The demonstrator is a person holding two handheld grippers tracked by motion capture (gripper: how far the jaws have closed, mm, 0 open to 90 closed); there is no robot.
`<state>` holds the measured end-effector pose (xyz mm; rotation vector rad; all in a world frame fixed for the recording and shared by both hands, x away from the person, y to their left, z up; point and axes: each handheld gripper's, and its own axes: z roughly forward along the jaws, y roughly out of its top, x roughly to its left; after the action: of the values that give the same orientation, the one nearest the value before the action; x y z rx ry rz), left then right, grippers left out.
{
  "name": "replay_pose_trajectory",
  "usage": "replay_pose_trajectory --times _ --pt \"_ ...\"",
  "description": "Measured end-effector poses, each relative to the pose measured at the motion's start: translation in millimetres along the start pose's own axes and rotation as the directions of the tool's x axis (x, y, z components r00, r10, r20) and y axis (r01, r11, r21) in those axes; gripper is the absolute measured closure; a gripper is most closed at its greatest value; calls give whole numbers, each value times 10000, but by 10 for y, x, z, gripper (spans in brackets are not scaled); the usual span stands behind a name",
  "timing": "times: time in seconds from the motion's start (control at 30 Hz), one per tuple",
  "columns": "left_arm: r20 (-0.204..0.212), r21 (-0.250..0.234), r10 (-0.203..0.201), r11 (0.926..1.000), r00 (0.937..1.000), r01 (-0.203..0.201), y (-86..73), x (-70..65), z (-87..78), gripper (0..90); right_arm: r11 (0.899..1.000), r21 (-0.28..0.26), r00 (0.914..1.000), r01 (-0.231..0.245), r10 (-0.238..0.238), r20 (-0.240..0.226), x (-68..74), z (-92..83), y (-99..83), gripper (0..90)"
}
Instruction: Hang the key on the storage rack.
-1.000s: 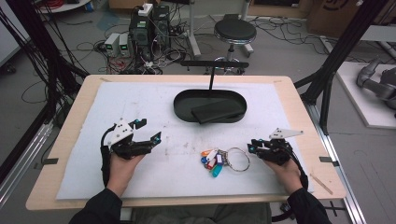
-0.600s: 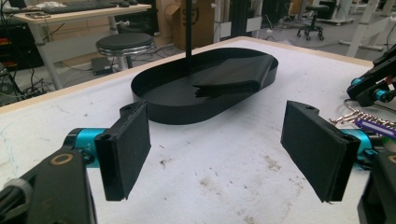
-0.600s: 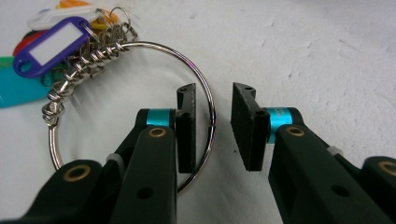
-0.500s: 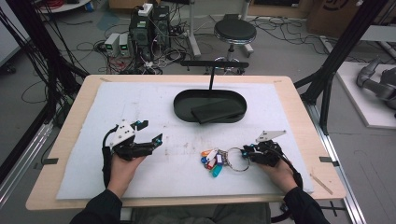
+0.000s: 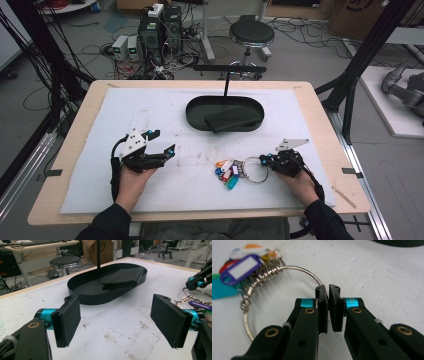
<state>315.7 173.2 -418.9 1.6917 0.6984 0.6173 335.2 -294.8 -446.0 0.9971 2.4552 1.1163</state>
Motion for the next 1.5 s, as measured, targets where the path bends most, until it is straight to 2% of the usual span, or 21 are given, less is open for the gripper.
replay_pose_trajectory --times 0.07,0.13,0.17,0.2,0.3,0.37,0.53,0.6,0.67,0.73,0.83,1.23,1.5 --pt "9 -8 10 10000 10000 -10 1 -1 -1 242 9986 -396 9993 -364 363 -40 -36 -57 4 870" --pt "13 -7 23 10000 10000 -23 1 -3 -2 242 9926 -923 9968 -788 773 -192 -72 -124 10 873" --pt "13 -7 23 10000 10000 -23 1 -3 -2 242 9926 -923 9968 -788 773 -192 -72 -124 10 873" --pt "32 -10 -33 10000 10000 33 1 -5 -1 243 9860 -1282 9940 -1071 1033 -354 -90 -176 17 874" --pt "75 -63 -81 9999 9999 81 5 -14 0 243 9824 -1416 9923 -1216 1167 -426 -85 -193 22 874" --pt "78 -67 -39 10000 10000 40 6 -17 0 243 9772 -1605 9895 -1387 1301 -631 -75 -208 32 874" --pt "99 -79 -66 9999 9999 67 6 -22 7 243 9696 -1930 9871 -1505 1365 -842 -24 -224 66 873" --pt "103 -88 -61 9999 9999 62 6 -23 4 243 9640 -2076 9833 -1660 1458 -1089 8 -225 86 872" --pt "96 -104 -47 9999 9999 48 8 -22 1 243 9619 -2132 9819 -1709 1484 -1175 24 -221 94 871" --pt "106 -98 -41 9999 9999 42 9 -20 -1 243 9613 -2018 9768 -1876 1610 -1409 35 -213 98 854" --pt "119 -105 -68 9999 9999 69 8 -28 1 243 9659 -1753 9733 -1903 1622 -1627 57 -178 100 838" --pt "182 -118 -53 9999 9998 55 8 -28 3 243 9694 -1753 9743 -1717 1408 -1756 84 -207 142 870" --pt "318 -141 -20 9999 9995 25 19 -45 6 243 9710 -2157 9843 -1028 680 -1631 139 -326 300 875"
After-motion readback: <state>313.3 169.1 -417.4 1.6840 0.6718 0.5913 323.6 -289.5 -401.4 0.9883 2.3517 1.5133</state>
